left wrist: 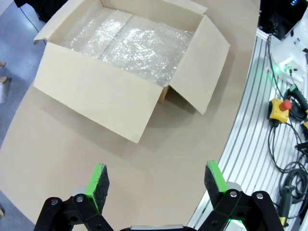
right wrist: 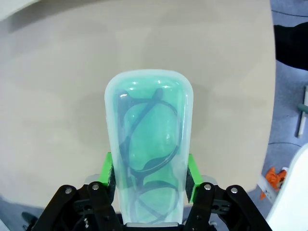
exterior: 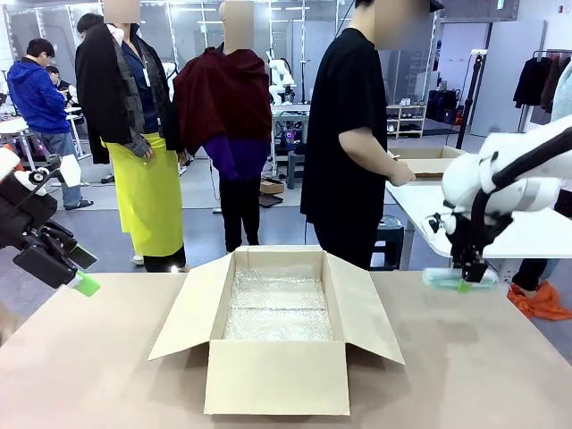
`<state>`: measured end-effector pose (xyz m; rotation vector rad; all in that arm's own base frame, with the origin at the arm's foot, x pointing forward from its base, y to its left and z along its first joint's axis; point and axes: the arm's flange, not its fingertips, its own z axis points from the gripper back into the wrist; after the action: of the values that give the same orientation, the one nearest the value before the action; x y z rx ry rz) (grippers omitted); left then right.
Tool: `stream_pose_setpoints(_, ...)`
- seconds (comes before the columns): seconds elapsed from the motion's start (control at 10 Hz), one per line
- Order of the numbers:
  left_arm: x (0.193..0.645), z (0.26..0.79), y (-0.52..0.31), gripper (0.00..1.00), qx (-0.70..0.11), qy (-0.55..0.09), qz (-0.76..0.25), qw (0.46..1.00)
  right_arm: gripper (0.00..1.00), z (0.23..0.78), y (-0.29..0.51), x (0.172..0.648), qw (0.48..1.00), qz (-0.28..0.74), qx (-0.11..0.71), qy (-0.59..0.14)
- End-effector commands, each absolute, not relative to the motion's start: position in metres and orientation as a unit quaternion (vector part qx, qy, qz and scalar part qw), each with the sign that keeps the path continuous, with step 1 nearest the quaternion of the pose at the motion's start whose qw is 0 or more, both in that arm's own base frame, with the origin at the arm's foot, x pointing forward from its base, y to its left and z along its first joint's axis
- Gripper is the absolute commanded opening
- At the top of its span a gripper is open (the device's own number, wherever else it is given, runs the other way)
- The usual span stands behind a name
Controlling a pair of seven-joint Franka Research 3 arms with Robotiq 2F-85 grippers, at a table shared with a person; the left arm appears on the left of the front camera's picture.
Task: Pack the glasses set securely to prepare it for shipping.
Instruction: Place the Glasses case inside the Package Box.
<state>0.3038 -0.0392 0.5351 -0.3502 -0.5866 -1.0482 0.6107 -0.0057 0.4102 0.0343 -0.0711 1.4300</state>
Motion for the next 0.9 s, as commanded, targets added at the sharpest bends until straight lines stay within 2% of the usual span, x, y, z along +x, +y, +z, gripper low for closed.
stream_pose_setpoints(0.0, 0.302, 0.537, -0.039, 1.00, -0.174, -0.275, -0.494, 0.806, 0.45, 0.448, 0.015, 0.600, 0.756, 0.654, 0.011, -0.011)
stream_pose_setpoints(0.3, 0.302, 0.537, -0.039, 1.00, -0.174, -0.275, -0.494, 0.806, 0.45, 0.477, 0.057, 0.589, 0.753, 0.658, 0.004, -0.005)
stream_pose_setpoints(0.8, 0.302, 0.537, -0.039, 1.00, -0.174, -0.275, -0.494, 0.806, 0.45, 0.516, 0.243, 0.594, 0.741, 0.671, -0.021, -0.003)
